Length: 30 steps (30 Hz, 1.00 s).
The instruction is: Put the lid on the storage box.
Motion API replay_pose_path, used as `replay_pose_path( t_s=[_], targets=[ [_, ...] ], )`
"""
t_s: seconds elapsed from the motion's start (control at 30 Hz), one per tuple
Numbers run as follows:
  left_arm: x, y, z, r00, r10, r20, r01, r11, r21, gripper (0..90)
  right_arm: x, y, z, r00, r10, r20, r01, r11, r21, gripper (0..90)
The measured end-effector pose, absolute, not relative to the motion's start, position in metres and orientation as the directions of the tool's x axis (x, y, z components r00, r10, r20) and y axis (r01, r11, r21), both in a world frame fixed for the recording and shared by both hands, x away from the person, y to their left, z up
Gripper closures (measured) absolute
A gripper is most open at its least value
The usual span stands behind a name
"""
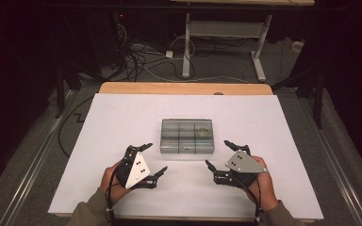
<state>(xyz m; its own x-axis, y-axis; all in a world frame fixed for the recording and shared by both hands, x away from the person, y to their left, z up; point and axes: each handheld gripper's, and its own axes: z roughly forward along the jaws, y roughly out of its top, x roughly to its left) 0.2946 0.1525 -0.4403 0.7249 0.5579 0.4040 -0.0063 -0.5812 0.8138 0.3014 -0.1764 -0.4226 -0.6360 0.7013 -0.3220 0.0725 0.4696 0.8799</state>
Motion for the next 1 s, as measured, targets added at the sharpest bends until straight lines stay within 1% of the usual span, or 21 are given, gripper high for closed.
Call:
replay_pose_path(
  t_s=[0.13,0.2,0.27,0.3,0.4,0.6,0.63,1.0],
  targets=[
    [0.291,0.158,-0.443,0.718,0.563,0.409,-0.001,-0.588,0.809,14.9,0.298,-0.182,-0.425,-0.631,0.705,-0.324,0.076,0.472,0.878,17.1],
    [0.289,0.161,-0.446,0.717,0.576,0.393,0.011,-0.572,0.82,14.9,0.296,-0.185,-0.427,-0.628,0.708,-0.322,0.081,0.471,0.878,17.0],
    [0.286,0.162,-0.45,0.715,0.605,0.35,0.034,-0.531,0.847,14.9,0.295,-0.19,-0.428,-0.623,0.713,-0.321,0.085,0.47,0.879,17.0],
    [0.285,0.164,-0.451,0.713,0.611,0.345,0.035,-0.521,0.853,14.9,0.294,-0.192,-0.428,-0.618,0.718,-0.32,0.089,0.468,0.879,17.0],
    [0.284,0.171,-0.453,0.702,0.611,0.366,0.033,-0.541,0.84,14.9,0.291,-0.2,-0.43,-0.606,0.73,-0.316,0.098,0.463,0.881,17.0],
    [0.282,0.182,-0.459,0.695,0.616,0.371,0.051,-0.557,0.829,14.9,0.287,-0.217,-0.435,-0.581,0.756,-0.301,0.125,0.448,0.885,17.0],
    [0.282,0.186,-0.459,0.693,0.604,0.394,0.052,-0.586,0.808,14.9,0.286,-0.22,-0.436,-0.576,0.759,-0.303,0.125,0.448,0.885,17.1],
    [0.279,0.202,-0.47,0.685,0.623,0.377,0.107,-0.598,0.794,14.9,0.281,-0.241,-0.444,-0.546,0.783,-0.298,0.142,0.437,0.888,17.2]
  ],
)
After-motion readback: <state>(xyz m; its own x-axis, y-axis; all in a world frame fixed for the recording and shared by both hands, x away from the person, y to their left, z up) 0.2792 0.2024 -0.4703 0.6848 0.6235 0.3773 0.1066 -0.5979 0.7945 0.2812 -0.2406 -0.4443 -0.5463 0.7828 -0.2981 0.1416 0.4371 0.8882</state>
